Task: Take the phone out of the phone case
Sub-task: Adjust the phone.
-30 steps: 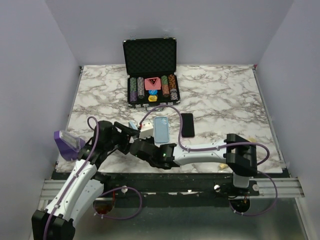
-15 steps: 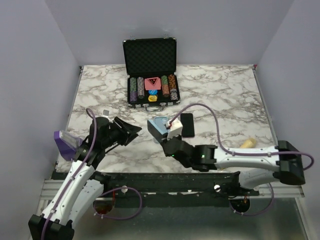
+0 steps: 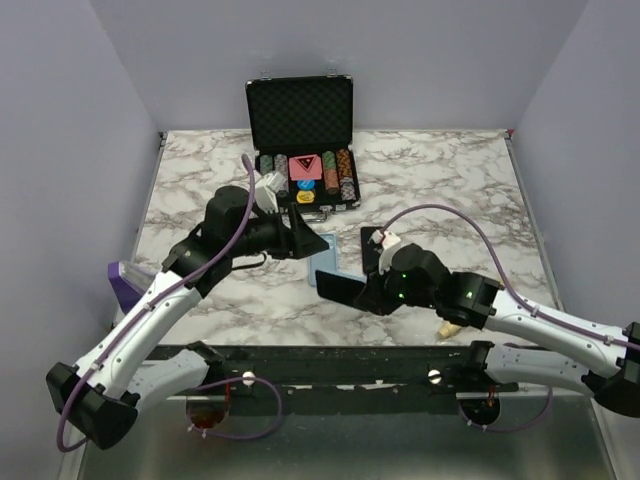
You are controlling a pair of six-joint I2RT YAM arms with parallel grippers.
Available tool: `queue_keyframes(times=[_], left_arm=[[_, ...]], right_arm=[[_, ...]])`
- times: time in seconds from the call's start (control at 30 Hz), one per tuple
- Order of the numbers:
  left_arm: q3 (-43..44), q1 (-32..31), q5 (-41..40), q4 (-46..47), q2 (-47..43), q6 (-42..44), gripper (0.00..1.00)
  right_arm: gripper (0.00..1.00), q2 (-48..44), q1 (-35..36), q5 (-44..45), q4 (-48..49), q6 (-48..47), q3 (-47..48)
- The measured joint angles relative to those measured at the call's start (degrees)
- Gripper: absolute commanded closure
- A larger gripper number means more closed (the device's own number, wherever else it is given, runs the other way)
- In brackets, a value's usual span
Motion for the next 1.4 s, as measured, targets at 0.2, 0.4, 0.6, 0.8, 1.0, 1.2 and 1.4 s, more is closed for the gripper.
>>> queue_keyframes(times=[0.2, 0.4, 0.6, 0.8, 1.0, 1.2, 1.4], left_arm=[[4.5, -5.4, 7.0, 0.8, 2.9, 9.4, 0.02], [2.5, -5.9, 17.0, 3.1, 4.1, 12.7, 0.11], [3.8, -9.5, 23.6, -0.3, 6.6, 18.8, 0.11], [6.4, -15.5, 27.3, -4.6, 10.1, 24.3, 0.12], [7.8, -17.9, 31.5, -7.6, 13.8, 27.8, 0.2], [10.4, -19.8, 34.4, -10.6, 16.6, 30.9, 0.4], [11.4, -19.8, 34.6, -12.7, 16.6, 33.2, 0.51]], right_arm=[[0.99, -4.5, 0.2, -11.9, -7.7, 1.4, 0.0], [0.99, -12.5, 0.2, -19.0, -8.9, 2.4, -0.1], [0.99, -16.3, 0.2, -26.7, -9.0, 2.1, -2.6], [0.99, -17.7, 0.2, -30.9, -9.0, 1.3, -3.3], [0.99, -17.4, 0.2, -33.5, -6.5, 1.2, -3.3], [0.99, -13.6, 0.2, -33.1, -2.7, -0.4, -3.2], [1.0, -10.5, 0.2, -32.5, -0.5, -2.7, -1.7]])
